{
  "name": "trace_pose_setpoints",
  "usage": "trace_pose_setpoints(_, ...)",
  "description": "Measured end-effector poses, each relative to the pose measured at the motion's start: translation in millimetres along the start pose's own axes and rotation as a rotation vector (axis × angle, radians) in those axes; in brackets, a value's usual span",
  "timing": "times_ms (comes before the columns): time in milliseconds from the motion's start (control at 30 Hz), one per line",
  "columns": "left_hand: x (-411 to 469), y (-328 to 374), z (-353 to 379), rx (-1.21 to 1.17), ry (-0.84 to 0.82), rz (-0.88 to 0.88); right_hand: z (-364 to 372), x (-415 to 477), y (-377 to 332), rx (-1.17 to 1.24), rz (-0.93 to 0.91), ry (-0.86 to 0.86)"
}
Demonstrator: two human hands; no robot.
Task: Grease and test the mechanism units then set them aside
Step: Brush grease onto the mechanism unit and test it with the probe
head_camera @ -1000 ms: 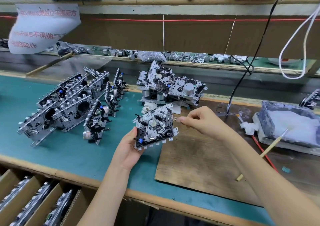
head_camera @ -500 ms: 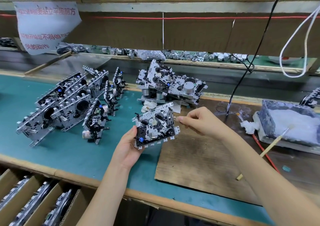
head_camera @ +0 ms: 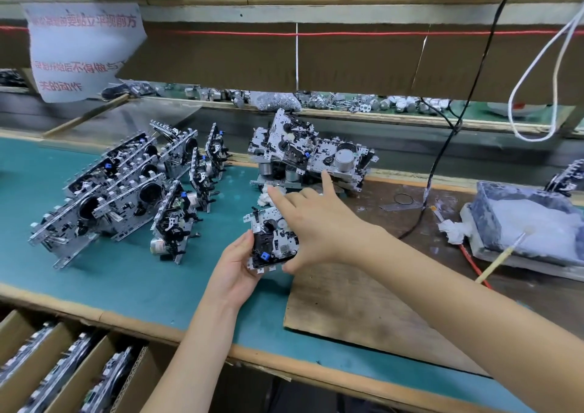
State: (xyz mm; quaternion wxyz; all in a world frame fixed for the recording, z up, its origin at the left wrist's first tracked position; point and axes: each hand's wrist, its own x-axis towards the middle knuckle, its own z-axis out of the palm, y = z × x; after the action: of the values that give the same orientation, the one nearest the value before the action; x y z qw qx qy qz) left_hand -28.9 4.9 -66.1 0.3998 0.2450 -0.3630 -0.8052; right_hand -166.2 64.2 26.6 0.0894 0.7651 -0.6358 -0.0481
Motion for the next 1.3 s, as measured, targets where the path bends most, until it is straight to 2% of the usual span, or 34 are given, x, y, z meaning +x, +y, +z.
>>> trace_pose_setpoints(133, 2, -2, 1, 0.018, 0.000, 0.001, 4, -2, 1, -0.047, -0.008, 0.015)
trace_pose_setpoints(233, 2, -2, 1, 0.007, 0.000, 0.022, -2, -13, 9, 0.124, 0.029, 0.020)
trace_pose_setpoints(333, 4, -4, -2, -0.010, 0.004, 0.028, -10, -35, 30, 0.389, 0.212, 0.253)
trace_pose_setpoints(400, 5, -6, -2, -0.007, 0.005, 0.026, -13, -55, 46, 0.402, 0.384, 0.318)
trace_pose_setpoints(467, 6, -7, 0, 0.009, -0.006, 0.027, -11, -78, 61, 0.298, 0.565, 0.204)
trace_pose_setpoints(567, 6, -10, 4, 0.015, -0.014, 0.027, -1, -114, 78, 0.163, 0.744, -0.152)
trace_pose_setpoints(667, 8, -16, 11, 0.001, -0.016, 0.025, 11, -143, 87, 0.157, 0.820, -0.466)
trace_pose_setpoints(767, 9, -23, 19, -0.013, -0.013, 0.010, 22, -157, 95, 0.234, 0.806, -0.566)
trace_pose_setpoints(833, 10, -27, 24, -0.022, -0.015, -0.002, 21, -163, 99, 0.268, 0.841, -0.503)
trace_pose_setpoints(967, 10, -30, 26, -0.006, -0.014, -0.019, 15, -170, 110, 0.286, 0.927, -0.222)
trace_pose_setpoints(1200, 10, -27, 19, 0.010, 0.033, -0.012, 25, -164, 128, 0.231, 1.029, 0.147)
trace_pose_setpoints(1300, 9, -26, 18, 0.032, 0.043, -0.003, 17, -160, 122, 0.289, 0.893, 0.443)
